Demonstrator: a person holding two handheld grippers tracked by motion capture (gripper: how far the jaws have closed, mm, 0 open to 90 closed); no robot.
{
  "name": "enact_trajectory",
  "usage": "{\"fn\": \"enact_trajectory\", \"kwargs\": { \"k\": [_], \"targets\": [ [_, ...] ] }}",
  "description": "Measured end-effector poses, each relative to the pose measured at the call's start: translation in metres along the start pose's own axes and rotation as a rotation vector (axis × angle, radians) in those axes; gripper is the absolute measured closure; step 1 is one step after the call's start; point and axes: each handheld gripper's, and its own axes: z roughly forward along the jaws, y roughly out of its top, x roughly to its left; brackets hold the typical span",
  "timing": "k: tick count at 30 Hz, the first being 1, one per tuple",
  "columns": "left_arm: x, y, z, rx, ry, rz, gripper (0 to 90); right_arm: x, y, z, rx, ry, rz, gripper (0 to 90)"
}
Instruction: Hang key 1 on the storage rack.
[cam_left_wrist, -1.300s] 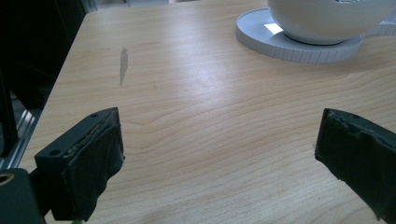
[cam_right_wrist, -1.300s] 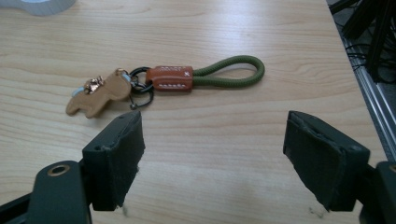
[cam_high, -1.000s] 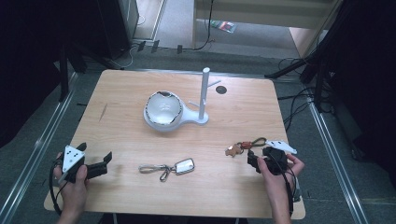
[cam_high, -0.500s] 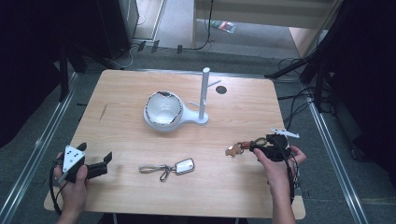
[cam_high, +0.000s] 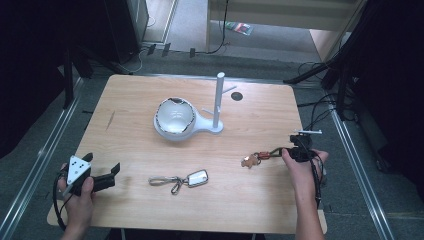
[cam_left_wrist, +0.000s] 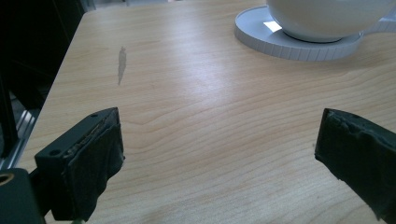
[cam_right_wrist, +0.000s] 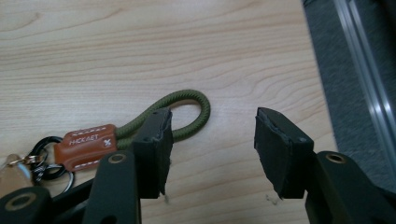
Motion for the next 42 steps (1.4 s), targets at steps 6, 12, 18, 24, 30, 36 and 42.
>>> {"fn": "enact_trajectory", "kwargs": {
  "k": [6, 12, 18, 24, 30, 36, 42],
  "targets": [
    [0.000, 0.000, 0.000, 0.004, 0.000, 0.003, 1.2, -0.005, 0.005, 0.006, 0.053, 0.039, 0.054, 63.3],
    [0.000, 0.000, 0.000, 0.004, -0.001, 0.003, 1.2, -0.012, 0.008, 0.011, 0.050, 0.072, 0.123, 69.0],
    [0.000, 0.000, 0.000, 0.006, 0.000, 0.001, 1.2, -0.014, 0.008, 0.020, 0.079, 0.081, 0.144, 69.0],
    [0.000, 0.000, 0.000, 0.006, 0.000, 0.001, 1.3, -0.017, 0.009, 0.020, 0.050, 0.133, 0.224, 68.0],
    [0.000, 0.000, 0.000, 0.007, -0.001, 0.002, 1.3, -0.014, 0.009, 0.025, 0.056, 0.101, 0.225, 75.1],
    [0.000, 0.000, 0.001, 0.007, -0.001, 0.003, 1.3, -0.009, 0.009, 0.027, 0.060, 0.086, 0.214, 77.7],
    [0.000, 0.000, 0.001, 0.007, -0.001, 0.003, 1.3, -0.003, 0.007, 0.031, 0.056, 0.050, 0.172, 79.7]
  ]
}}
